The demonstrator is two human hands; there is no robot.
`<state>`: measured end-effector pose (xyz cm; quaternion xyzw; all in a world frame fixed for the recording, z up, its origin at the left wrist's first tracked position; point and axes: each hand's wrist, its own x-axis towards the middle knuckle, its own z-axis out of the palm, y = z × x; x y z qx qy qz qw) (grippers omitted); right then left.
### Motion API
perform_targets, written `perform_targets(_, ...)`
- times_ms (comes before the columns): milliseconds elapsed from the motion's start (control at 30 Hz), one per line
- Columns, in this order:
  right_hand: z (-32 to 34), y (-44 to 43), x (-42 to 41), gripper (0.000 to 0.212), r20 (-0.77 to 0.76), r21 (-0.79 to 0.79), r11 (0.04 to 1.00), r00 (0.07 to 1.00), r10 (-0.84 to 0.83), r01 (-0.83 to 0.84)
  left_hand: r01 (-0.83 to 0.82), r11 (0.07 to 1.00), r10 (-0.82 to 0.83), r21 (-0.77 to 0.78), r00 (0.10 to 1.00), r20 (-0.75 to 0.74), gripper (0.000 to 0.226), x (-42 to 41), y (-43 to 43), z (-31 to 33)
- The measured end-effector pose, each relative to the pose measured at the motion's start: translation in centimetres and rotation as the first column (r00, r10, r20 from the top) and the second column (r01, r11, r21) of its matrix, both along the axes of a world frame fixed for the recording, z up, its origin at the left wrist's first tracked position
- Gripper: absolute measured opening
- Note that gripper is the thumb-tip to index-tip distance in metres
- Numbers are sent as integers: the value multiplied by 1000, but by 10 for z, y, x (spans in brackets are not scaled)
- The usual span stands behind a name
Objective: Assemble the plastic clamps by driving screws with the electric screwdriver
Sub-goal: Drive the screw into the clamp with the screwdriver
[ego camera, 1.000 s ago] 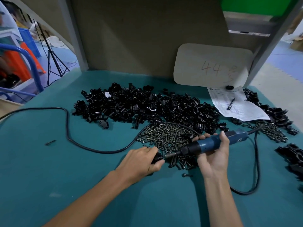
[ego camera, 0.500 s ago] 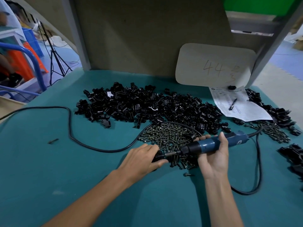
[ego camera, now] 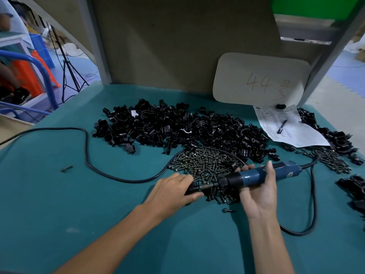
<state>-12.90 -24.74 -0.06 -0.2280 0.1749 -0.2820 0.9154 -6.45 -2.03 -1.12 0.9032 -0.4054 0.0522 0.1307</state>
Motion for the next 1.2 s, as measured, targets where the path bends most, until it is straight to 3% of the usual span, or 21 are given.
perform_targets(633, 1, 2, -2, 44, -46, -31, 1000, 999, -1, -1, -11, 999, 12, 37, 1000, -3, 47, -2, -2, 3)
perform_targets(767, 3, 4, -2, 43, -18, -33, 999, 1000, 14, -15, -36, 999, 37, 8, 995, -95, 50, -1, -1, 1)
perform_targets(967, 4, 3, -2, 46, -35, -61, 998, 999, 30, -32, -20, 1000, 20, -7, 999, -29, 51, 1, 0, -5)
perform_targets(1200, 3, 1, -3, 41, -12, -36, 998, 999, 49, -49, -21, 999, 20, -26, 998, -67, 51, 0, 0, -3)
